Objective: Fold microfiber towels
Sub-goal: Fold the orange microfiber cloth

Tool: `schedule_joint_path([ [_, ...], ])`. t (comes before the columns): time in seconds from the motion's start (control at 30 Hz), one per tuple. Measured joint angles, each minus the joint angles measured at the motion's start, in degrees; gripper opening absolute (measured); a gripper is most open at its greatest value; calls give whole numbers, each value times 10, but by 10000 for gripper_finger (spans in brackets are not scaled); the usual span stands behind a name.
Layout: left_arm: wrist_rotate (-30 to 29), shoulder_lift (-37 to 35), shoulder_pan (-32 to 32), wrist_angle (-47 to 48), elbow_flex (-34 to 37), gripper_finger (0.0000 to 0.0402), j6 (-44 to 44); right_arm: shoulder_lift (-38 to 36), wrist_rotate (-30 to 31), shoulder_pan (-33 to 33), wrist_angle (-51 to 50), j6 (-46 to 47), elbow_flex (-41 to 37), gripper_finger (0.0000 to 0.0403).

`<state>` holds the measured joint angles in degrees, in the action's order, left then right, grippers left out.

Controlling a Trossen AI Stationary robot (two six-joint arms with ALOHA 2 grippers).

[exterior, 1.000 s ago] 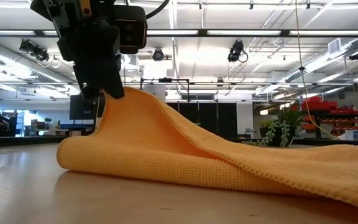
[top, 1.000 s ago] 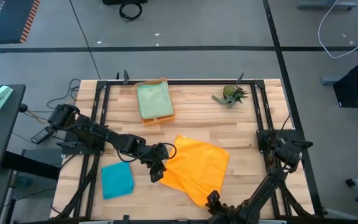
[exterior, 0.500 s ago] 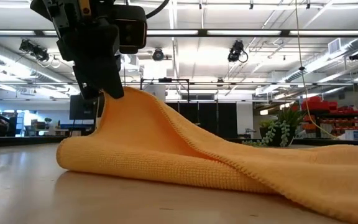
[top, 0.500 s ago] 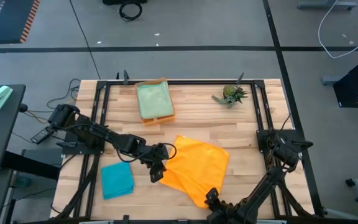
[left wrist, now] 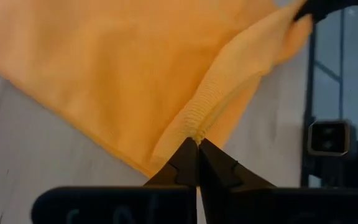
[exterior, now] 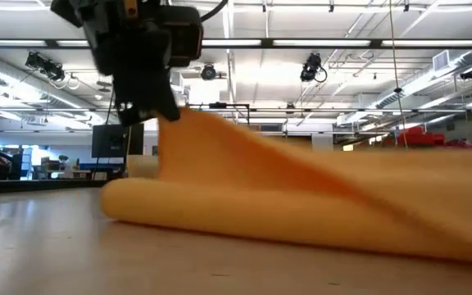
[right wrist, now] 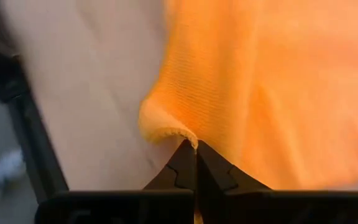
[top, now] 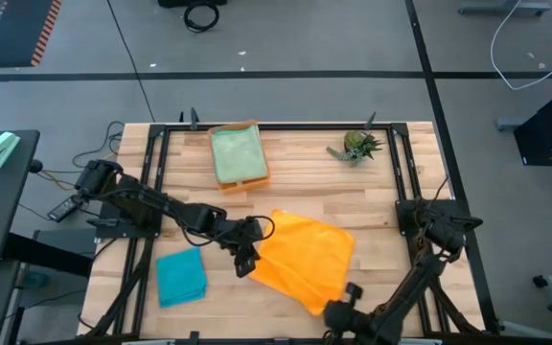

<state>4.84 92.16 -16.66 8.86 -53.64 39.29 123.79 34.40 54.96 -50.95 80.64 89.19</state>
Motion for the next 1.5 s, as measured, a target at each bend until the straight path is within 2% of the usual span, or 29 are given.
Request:
schedule_joint_path([
  [0.13, 0, 0, 16, 0, -34, 9, -10, -22, 13, 28, -82, 177, -5, 4],
  [0.23, 0, 13, 39, 19, -58, 7, -11, -72, 43, 43, -75, 283, -62, 4],
  [0.3, 4, 33, 56, 33, -65, 6, -11, -125, 49, 42, -2, 320, -139, 3],
  [0.43, 49, 72, 82, 38, -65, 7, -10, -240, 48, 18, 233, 336, -338, 3],
  [0.5, 55, 84, 92, 54, -65, 5, -11, -287, 48, 5, 316, 341, -421, 3],
  [0.67, 56, 83, 128, 73, -65, 8, -11, -382, 61, -13, 329, 379, -531, 3],
  [0.83, 56, 83, 170, 72, -66, 5, -18, -431, 58, -47, 297, 396, -574, 3],
  [1.17, 62, 87, 218, 75, -65, 7, -48, -433, 13, -113, 232, 395, -579, 2],
  [1.3, 64, 92, 221, 69, -65, 37, -66, -433, 2, -122, 224, 392, -579, 2],
  [1.5, 64, 91, 225, 57, -65, 105, -87, -421, -20, -136, 216, 392, -579, 2],
])
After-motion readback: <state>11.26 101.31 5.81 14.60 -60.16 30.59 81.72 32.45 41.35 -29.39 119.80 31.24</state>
